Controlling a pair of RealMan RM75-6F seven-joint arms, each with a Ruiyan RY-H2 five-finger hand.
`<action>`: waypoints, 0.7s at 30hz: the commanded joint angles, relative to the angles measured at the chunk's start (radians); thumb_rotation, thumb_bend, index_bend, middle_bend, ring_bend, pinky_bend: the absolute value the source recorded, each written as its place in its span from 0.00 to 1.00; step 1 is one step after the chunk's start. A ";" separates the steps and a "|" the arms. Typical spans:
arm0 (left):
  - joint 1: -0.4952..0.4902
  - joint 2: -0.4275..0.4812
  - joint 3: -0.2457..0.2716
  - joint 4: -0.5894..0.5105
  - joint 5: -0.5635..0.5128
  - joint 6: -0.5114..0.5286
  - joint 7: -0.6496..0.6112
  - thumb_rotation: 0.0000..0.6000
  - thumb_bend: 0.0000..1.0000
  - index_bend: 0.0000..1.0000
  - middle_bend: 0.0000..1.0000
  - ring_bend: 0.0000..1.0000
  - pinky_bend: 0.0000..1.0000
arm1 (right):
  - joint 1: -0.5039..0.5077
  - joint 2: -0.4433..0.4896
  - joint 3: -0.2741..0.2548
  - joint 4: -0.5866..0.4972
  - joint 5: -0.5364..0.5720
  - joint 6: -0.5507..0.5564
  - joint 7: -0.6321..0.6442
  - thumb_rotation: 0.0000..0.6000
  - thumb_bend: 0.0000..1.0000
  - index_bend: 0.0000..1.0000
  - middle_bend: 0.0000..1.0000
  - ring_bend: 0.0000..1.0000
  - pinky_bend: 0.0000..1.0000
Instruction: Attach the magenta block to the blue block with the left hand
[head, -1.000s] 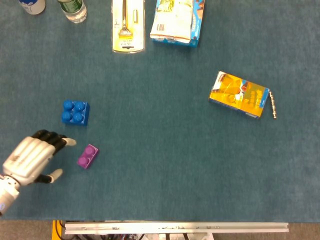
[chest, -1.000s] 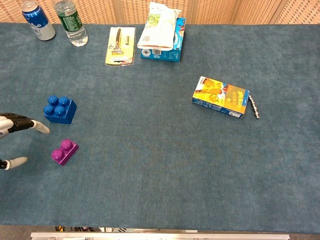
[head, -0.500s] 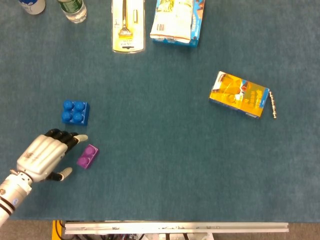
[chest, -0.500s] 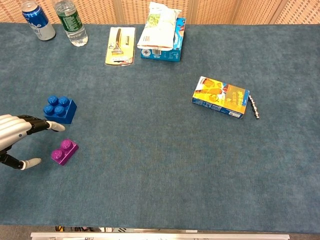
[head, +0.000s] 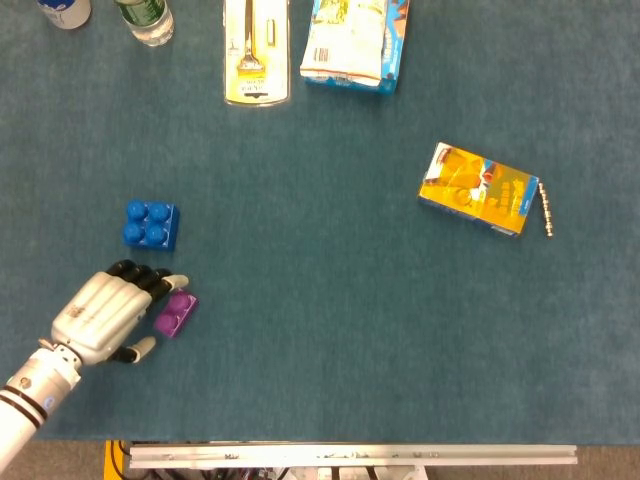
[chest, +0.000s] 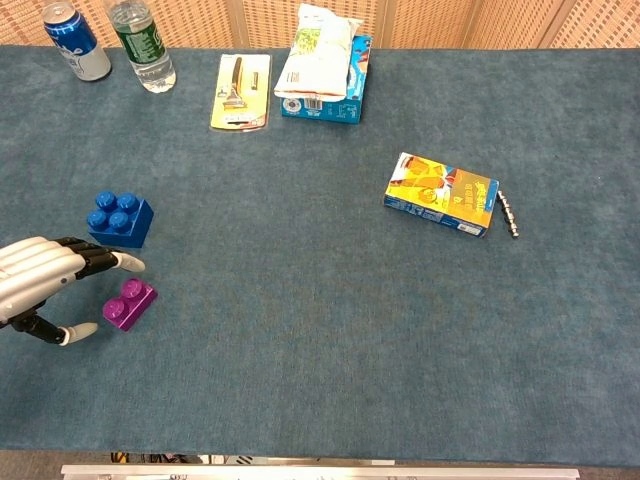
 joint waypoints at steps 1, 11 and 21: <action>-0.006 -0.014 -0.001 0.013 0.001 0.000 0.009 1.00 0.30 0.20 0.22 0.21 0.18 | 0.000 0.000 0.000 0.001 0.001 -0.001 0.001 1.00 0.28 0.51 0.51 0.44 0.47; -0.021 -0.033 0.004 0.033 0.000 -0.002 0.020 1.00 0.30 0.24 0.22 0.21 0.18 | -0.003 0.001 0.001 0.002 0.003 0.002 0.000 1.00 0.28 0.51 0.51 0.44 0.47; -0.034 -0.047 0.006 0.054 -0.003 -0.001 0.013 1.00 0.30 0.27 0.24 0.21 0.18 | -0.005 0.003 0.001 -0.002 0.003 0.004 -0.003 1.00 0.28 0.50 0.51 0.44 0.47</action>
